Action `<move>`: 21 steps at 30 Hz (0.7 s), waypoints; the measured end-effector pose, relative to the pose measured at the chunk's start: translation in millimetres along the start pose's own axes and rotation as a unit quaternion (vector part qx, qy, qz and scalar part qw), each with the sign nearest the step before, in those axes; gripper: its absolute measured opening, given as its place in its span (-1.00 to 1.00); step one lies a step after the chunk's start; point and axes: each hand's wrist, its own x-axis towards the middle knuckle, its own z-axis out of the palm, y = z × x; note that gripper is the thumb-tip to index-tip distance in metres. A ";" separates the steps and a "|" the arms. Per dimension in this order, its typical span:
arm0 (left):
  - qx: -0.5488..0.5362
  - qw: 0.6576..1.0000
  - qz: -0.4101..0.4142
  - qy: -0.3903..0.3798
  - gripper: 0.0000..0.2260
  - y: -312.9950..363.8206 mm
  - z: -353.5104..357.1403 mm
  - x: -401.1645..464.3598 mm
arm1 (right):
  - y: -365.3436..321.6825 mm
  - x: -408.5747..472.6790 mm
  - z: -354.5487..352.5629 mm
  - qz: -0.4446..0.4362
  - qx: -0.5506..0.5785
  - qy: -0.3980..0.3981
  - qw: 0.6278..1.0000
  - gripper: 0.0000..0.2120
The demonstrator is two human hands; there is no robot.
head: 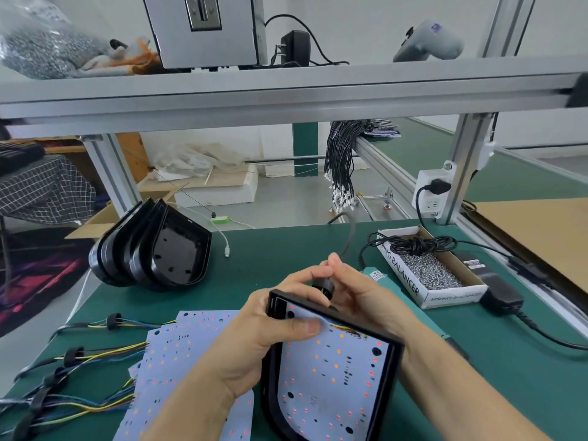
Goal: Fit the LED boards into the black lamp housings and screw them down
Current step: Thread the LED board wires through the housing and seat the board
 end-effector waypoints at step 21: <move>0.023 0.998 0.058 0.010 -0.81 13.4 -7.8 -2.0 | -15.5 1.3 2.6 -0.063 0.008 0.034 0.997 -0.79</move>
